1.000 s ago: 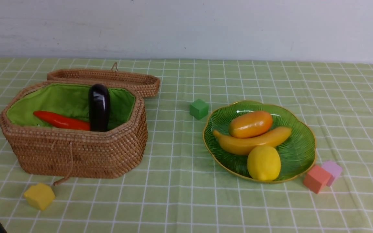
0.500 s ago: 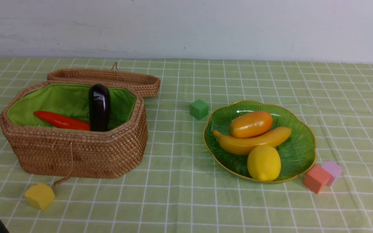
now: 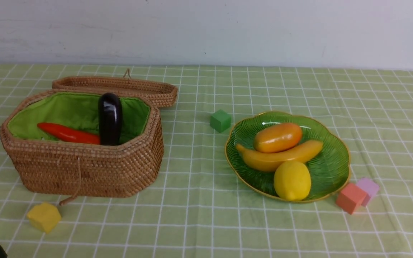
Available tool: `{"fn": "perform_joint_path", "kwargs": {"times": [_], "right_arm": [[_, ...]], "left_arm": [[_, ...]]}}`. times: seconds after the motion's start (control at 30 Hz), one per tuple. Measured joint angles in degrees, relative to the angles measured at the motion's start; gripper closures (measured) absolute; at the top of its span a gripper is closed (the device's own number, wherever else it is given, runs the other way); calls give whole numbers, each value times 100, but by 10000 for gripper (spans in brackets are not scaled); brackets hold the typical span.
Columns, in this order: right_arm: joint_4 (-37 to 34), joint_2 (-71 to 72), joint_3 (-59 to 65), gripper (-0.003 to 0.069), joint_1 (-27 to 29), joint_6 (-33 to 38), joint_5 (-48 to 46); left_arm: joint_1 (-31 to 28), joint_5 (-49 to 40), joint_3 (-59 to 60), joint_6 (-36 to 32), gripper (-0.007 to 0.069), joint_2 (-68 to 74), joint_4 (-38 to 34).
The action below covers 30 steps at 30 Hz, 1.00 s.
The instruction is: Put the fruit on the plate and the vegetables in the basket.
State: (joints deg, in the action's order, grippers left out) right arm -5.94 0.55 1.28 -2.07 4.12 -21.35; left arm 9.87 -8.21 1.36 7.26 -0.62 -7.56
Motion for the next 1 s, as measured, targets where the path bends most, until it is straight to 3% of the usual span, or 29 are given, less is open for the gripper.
{"fn": "perform_joint_path", "kwargs": {"times": [0.2, 0.43, 1.0], "right_arm": [[5, 0, 0, 636, 0, 0, -1], [5, 0, 0, 629, 0, 0, -6], [5, 0, 0, 603, 0, 3, -6]], "left_arm": [[-101, -1328, 35, -51, 638, 0, -13], [-101, -1294, 35, 301, 638, 0, -51], [-101, -1294, 35, 321, 638, 0, -71]]}}
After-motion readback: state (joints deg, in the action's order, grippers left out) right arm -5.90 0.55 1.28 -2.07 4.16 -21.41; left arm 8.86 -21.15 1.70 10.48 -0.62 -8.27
